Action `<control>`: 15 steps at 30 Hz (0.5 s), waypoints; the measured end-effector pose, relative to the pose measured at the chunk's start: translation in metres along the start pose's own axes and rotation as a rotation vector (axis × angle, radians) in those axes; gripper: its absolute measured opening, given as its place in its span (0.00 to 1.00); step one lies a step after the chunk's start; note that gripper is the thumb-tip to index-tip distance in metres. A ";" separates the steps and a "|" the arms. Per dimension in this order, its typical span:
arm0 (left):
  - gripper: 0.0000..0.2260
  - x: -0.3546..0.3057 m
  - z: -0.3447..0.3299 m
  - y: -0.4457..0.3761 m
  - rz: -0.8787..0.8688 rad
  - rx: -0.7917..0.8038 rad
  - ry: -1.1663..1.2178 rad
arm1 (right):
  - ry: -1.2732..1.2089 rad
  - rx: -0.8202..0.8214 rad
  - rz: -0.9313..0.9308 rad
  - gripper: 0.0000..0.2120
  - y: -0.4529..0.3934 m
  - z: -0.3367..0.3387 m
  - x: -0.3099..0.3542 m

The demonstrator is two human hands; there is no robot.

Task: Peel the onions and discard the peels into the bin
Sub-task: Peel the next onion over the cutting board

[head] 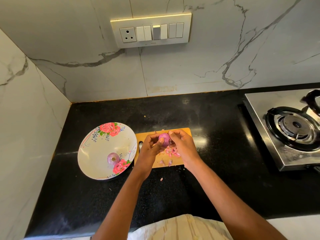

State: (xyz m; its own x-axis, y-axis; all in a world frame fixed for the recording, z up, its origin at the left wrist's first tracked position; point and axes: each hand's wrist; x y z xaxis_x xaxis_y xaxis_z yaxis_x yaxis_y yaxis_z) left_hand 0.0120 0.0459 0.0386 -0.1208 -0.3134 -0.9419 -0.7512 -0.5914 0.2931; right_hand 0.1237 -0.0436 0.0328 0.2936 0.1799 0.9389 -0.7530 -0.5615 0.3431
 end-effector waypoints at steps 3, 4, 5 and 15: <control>0.14 0.002 0.004 -0.002 0.090 -0.043 0.174 | 0.086 0.153 0.122 0.09 0.003 0.007 0.004; 0.14 0.002 0.007 -0.003 0.102 -0.050 0.188 | 0.114 0.190 0.154 0.10 0.004 0.008 0.005; 0.13 0.002 0.009 -0.005 0.106 -0.049 0.180 | 0.138 0.200 0.177 0.12 0.005 0.008 0.004; 0.14 0.000 0.010 -0.003 0.119 -0.030 0.164 | 0.291 0.138 0.254 0.11 0.002 0.008 -0.004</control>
State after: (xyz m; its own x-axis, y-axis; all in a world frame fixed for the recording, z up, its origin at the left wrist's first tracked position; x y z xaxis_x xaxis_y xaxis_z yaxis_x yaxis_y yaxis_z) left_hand 0.0078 0.0549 0.0360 -0.0981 -0.4980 -0.8616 -0.7183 -0.5638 0.4077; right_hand 0.1259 -0.0521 0.0292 -0.0853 0.2315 0.9691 -0.6883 -0.7169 0.1107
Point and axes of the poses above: each hand's wrist, its own y-axis away from the middle knuckle, its own z-axis out of the back of the hand, x = y × z, and after that the axes turned 3 degrees about y, right-handed
